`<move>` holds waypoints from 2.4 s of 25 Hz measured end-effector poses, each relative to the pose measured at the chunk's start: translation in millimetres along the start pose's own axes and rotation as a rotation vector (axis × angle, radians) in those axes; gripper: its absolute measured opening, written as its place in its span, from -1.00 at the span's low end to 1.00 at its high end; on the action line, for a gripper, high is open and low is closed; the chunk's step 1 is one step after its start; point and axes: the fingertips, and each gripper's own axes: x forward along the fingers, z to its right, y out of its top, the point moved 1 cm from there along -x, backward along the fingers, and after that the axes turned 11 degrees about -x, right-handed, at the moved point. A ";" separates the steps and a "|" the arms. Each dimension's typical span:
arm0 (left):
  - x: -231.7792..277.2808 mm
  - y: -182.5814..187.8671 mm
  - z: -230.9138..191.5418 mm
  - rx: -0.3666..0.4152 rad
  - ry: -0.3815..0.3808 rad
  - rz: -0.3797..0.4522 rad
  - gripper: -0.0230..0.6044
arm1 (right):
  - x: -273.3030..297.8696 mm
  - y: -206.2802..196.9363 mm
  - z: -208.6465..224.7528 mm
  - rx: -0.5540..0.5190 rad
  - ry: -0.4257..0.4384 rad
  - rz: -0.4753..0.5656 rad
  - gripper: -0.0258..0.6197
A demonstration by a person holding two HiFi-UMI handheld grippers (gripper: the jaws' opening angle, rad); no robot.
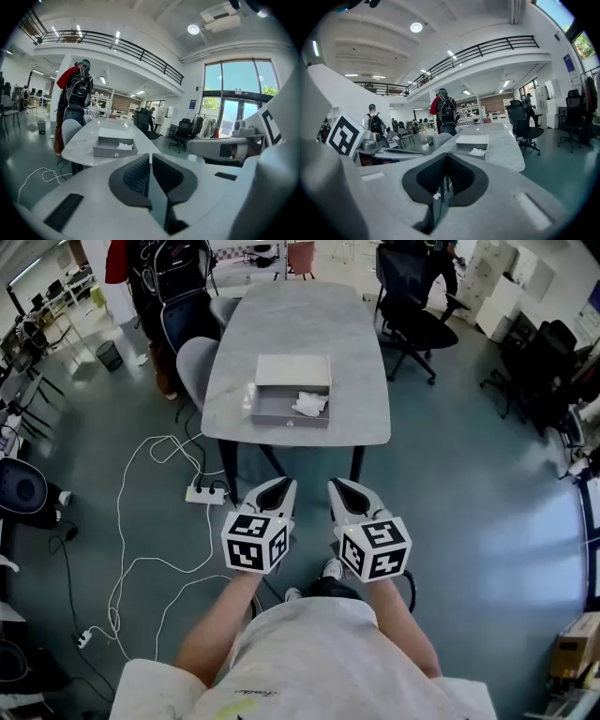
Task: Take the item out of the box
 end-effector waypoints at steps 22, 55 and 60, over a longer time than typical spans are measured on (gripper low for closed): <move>121.4 42.0 -37.7 -0.015 0.056 -0.038 -0.85 | 104.6 9.4 91.9 0.030 0.069 -0.025 -0.91; 256.9 74.6 -83.1 0.181 0.093 -0.270 -0.85 | 208.4 31.8 186.6 0.066 0.161 -0.049 -0.91; 273.4 64.6 -96.4 0.237 0.018 -0.391 -0.85 | 218.3 28.7 189.2 0.075 0.117 -0.074 -0.91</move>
